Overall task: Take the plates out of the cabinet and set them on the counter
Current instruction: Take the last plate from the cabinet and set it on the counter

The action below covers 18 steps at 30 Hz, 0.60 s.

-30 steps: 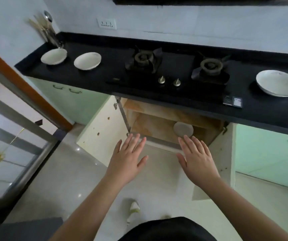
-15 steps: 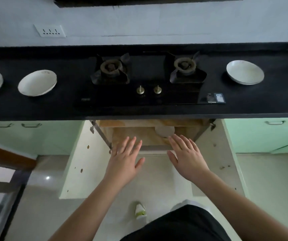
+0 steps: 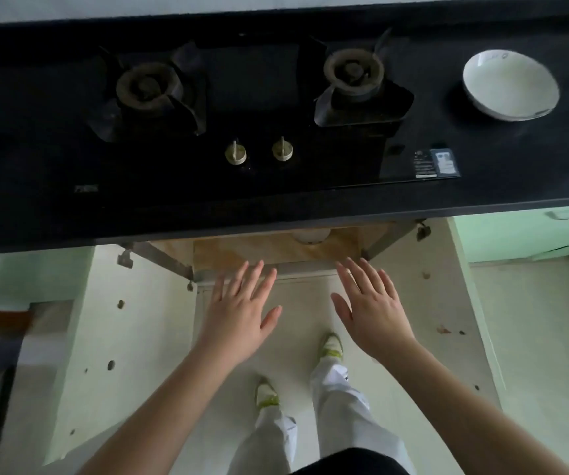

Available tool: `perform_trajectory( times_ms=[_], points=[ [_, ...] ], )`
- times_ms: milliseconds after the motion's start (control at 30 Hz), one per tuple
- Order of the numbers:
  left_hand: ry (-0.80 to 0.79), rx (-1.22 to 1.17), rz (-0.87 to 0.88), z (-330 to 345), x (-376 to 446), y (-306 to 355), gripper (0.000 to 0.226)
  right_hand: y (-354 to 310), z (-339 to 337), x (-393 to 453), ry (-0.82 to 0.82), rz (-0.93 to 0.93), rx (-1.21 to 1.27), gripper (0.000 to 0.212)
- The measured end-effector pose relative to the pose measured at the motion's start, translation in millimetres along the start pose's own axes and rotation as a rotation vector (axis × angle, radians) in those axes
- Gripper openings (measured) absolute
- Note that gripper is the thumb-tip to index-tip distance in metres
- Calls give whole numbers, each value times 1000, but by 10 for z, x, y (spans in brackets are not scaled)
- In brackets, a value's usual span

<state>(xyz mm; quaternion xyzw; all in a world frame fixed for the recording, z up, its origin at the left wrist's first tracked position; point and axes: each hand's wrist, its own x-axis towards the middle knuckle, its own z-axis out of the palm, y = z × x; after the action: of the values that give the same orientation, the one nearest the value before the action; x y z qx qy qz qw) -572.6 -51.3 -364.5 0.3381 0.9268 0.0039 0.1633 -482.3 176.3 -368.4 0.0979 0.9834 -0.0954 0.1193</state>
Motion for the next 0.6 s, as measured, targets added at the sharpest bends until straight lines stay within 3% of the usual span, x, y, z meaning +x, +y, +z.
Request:
perform_trajectory(
  times_ms=[300,600],
  points=[
    [-2,-8,1,915,1018,-101,68,399,902,991,-2,0,15,55],
    [172,8,25,1827,2120,-215,64,779,1746,1837,42,71,19,62]
  ],
)
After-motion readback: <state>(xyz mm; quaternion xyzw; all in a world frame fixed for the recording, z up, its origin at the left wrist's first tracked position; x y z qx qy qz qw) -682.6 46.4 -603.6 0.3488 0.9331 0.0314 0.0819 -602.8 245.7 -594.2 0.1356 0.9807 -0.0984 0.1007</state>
